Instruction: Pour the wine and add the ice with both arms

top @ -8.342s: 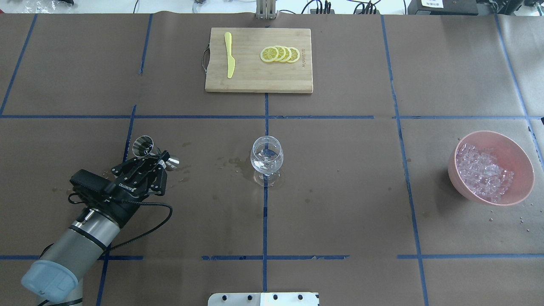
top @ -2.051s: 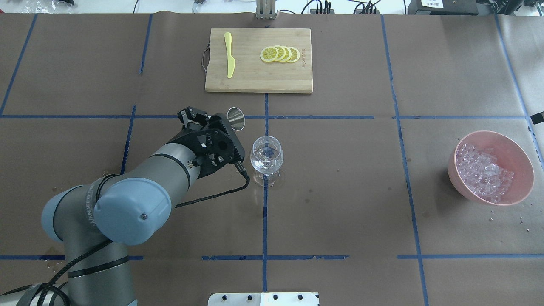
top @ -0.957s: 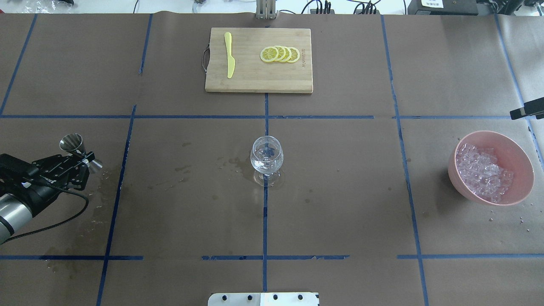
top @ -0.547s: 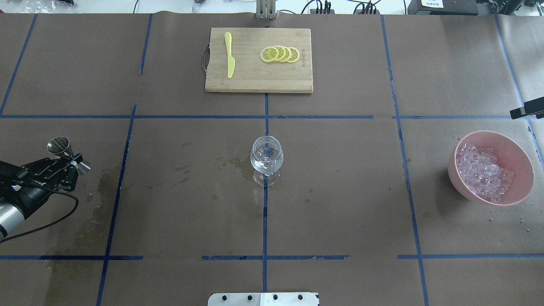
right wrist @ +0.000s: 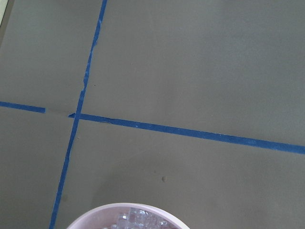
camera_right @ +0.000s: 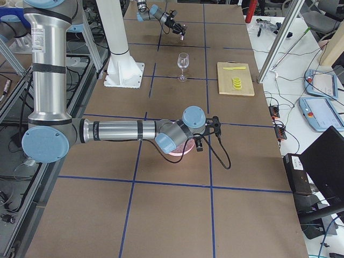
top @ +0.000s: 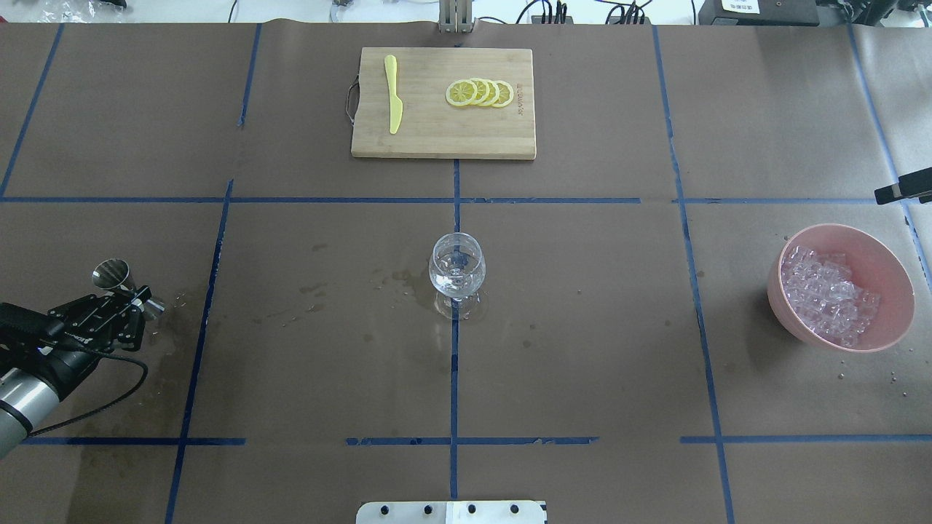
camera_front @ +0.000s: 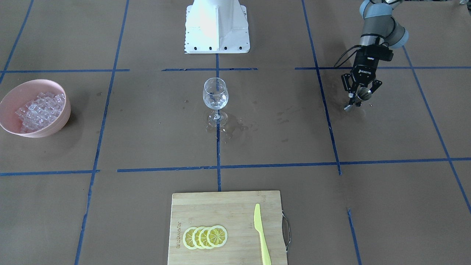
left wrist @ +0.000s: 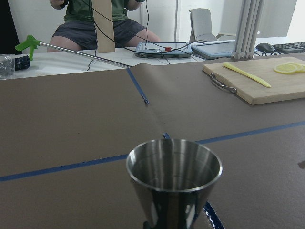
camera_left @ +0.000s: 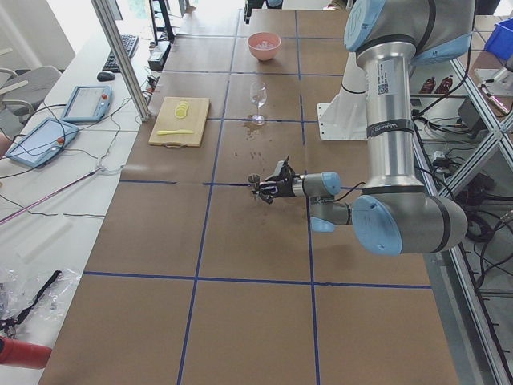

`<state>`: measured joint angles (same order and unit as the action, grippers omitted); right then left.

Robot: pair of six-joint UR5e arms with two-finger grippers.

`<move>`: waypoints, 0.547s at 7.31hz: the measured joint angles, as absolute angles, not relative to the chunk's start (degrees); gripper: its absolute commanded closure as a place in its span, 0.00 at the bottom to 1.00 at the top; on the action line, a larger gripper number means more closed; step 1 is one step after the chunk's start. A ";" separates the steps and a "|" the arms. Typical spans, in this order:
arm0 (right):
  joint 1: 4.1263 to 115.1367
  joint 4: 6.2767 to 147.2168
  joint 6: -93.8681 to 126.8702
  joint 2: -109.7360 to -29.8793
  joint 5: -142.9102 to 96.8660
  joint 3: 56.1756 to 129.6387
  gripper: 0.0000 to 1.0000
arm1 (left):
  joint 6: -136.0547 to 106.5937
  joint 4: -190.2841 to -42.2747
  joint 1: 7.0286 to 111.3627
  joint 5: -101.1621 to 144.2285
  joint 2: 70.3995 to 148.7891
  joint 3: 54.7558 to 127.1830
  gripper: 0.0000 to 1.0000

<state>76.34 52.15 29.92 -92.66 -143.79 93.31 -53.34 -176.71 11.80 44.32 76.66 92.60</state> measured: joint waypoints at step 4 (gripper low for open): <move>76.29 51.99 29.95 -92.72 -143.79 93.34 0.00 | -53.33 -176.66 10.67 44.22 76.89 91.68 0.96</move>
<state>76.29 51.99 29.95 -92.72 -143.79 93.34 -53.33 -176.66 10.67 44.22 76.89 91.68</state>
